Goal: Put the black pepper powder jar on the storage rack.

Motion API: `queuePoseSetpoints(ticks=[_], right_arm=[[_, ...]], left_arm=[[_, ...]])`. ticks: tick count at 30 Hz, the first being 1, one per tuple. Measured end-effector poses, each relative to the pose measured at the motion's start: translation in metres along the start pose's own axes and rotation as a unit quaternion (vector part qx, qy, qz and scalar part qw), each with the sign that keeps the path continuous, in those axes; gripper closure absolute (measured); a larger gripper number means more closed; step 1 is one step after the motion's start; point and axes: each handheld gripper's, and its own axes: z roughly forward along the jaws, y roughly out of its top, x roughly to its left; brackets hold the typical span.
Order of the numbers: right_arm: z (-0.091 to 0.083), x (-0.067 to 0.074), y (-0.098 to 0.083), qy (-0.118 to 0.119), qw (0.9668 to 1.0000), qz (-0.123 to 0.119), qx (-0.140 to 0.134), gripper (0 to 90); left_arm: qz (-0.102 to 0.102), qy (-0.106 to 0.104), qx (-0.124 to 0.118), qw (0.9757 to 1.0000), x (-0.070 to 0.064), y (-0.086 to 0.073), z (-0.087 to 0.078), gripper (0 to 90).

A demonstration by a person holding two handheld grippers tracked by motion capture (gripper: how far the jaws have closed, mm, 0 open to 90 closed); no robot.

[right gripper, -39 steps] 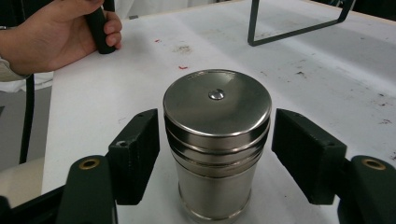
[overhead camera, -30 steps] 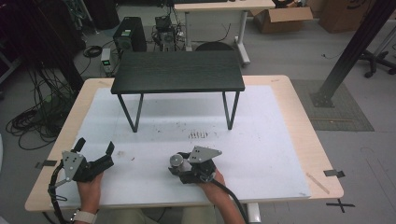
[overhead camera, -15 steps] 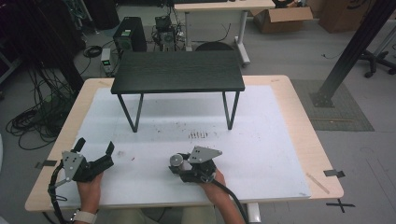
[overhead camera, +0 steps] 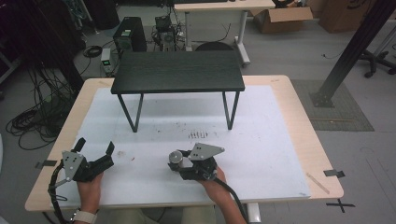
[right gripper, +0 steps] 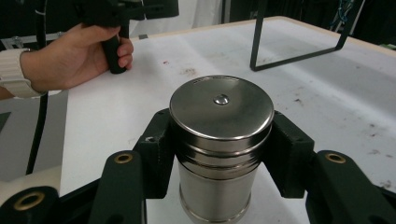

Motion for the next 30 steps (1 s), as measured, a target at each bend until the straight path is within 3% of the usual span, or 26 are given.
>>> queuePoseSetpoints(ticks=[30], right_arm=[[-0.044, -0.021, 0.061, -0.026, 0.9986, -0.014, -0.045, 49.1]], left_arm=[[0.001, -0.001, 0.002, 1.0000, 0.000, 0.000, 0.000, 0.5]])
